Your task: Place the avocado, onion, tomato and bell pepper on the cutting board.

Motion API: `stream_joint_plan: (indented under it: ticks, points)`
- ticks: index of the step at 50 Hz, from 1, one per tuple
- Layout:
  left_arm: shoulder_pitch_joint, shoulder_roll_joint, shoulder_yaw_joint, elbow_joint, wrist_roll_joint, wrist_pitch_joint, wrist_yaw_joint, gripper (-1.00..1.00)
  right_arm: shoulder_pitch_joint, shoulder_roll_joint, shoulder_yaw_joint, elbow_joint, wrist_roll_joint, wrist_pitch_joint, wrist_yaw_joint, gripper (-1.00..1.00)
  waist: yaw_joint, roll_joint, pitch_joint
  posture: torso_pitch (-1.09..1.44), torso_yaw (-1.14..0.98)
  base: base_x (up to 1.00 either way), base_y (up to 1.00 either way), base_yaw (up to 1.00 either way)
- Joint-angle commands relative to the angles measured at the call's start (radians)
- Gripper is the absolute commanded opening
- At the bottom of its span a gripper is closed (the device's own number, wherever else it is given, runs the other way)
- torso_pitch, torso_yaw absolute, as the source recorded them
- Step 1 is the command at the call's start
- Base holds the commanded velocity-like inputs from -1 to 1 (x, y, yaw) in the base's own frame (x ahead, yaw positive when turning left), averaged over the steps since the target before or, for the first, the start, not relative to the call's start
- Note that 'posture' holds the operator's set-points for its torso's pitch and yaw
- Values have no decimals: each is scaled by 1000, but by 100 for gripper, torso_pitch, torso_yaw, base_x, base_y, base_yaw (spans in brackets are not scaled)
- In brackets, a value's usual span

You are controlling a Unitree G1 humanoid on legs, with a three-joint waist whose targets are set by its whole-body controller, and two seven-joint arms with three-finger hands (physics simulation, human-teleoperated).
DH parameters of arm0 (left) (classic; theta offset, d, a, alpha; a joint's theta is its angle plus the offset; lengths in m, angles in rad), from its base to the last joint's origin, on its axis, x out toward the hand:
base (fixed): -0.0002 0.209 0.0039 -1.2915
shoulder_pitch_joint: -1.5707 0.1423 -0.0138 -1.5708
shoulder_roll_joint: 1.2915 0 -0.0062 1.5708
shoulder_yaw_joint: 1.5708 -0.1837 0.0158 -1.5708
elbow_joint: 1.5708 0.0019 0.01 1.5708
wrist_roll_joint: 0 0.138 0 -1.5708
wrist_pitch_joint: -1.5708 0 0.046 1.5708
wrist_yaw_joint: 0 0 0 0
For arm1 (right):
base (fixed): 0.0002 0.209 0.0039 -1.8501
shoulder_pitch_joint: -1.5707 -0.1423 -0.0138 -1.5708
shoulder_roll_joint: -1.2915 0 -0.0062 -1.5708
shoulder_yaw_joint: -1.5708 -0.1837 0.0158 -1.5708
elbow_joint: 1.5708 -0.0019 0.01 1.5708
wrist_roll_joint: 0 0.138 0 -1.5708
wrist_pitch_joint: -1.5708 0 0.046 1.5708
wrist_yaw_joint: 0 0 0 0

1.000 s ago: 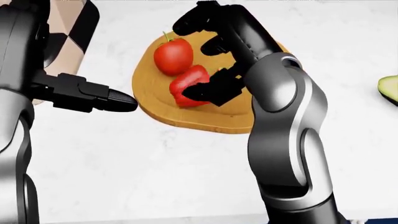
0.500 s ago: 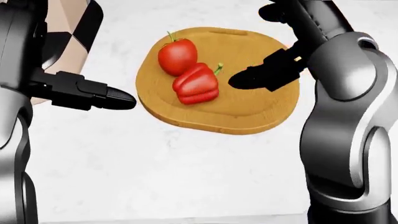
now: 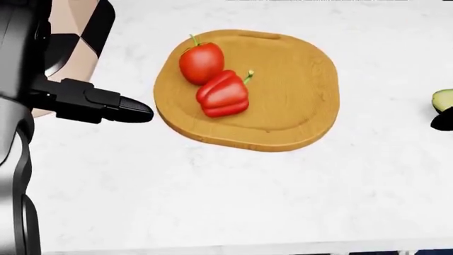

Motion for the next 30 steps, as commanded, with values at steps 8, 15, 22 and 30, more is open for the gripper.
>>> stream_joint_plan:
  ticks: [8, 15, 22, 30]
  points:
    - [-19, 6, 9, -34, 4, -33, 7, 100, -73, -106, -31, 160, 60, -267, -117, 100, -1, -10, -26, 0, 0, 0, 0, 0]
    - [-18, 10, 9, -37, 4, -30, 6, 100, -102, -157, -2, 346, 47, -487, -242, 100, -1, -15, -27, 0, 0, 0, 0, 0]
    - [-29, 7, 8, -24, 2, -34, 8, 100, -146, -180, 21, 468, -28, -690, -251, 100, 0, -15, -26, 0, 0, 0, 0, 0]
    - [-26, 7, 9, -14, 1, -46, 13, 100, -118, -172, 14, 524, -122, -739, -306, 100, 4, -22, -27, 0, 0, 0, 0, 0]
